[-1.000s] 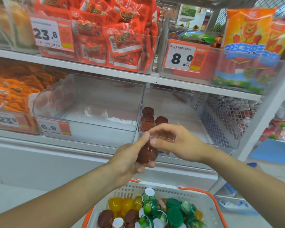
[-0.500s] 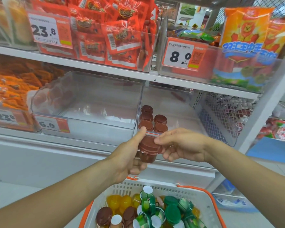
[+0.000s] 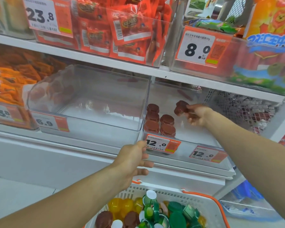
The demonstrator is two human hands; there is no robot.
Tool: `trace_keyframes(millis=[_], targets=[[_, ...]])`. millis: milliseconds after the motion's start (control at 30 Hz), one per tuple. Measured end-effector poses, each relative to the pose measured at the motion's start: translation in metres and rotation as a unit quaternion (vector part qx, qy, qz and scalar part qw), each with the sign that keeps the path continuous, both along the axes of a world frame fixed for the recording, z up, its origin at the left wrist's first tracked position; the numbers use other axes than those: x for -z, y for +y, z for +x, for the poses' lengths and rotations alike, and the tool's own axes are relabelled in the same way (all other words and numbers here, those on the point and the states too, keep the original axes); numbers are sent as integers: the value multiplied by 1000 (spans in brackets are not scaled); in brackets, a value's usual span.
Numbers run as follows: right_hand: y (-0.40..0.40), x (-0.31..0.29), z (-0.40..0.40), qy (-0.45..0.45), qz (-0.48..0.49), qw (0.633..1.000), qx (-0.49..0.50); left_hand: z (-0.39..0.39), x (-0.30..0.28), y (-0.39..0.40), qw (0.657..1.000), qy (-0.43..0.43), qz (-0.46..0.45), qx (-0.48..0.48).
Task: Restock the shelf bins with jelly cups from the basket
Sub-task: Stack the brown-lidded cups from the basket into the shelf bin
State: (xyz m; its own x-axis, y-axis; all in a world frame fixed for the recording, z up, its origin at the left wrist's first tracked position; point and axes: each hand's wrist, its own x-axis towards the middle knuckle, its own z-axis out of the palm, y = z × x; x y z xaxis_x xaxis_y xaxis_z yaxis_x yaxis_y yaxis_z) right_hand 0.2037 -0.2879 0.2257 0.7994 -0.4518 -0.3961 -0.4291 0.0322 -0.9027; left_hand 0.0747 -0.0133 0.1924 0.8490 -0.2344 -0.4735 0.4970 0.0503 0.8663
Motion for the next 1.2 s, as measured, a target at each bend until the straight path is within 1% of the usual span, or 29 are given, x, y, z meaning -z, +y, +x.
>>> trace_keyframes(millis=[100,233,467,667,733,800,833,933,967,1033,1100,1133,1167,1200], targets=[[-2,20,38,33,-56,998,-2,10,5,-2,1000,-9,5,-15],[7,35,61,58,-75,995,-13,20,7,-3,1000,-10,-7,-19],[19,37,57,80,-135,985,-66,18,9,-1,1000,-10,6,-13],[25,27,43,91,-176,976,-86,11,12,5,1000,-12,28,1],[25,20,38,72,-219,971,-69,10,13,8,999,-10,44,-2],[22,11,33,26,-292,955,-48,11,17,12,998,-10,59,-2],[22,3,26,-13,-322,945,-52,11,18,14,998,-11,67,2],[43,-17,-19,-147,-369,913,-93,11,26,18,996,-18,86,10],[57,-22,-45,-181,-364,907,-114,11,28,20,995,-21,94,16],[87,-22,-100,-246,-321,899,-169,9,34,22,992,-31,118,42],[116,-7,-147,-283,-278,893,-212,5,42,24,981,-45,165,92],[128,9,-162,-281,-269,890,-238,4,48,26,971,-53,197,123],[140,29,-172,-261,-276,885,-268,2,53,27,958,-61,231,160],[149,52,-179,-226,-291,879,-303,-1,59,28,937,-68,273,208]])
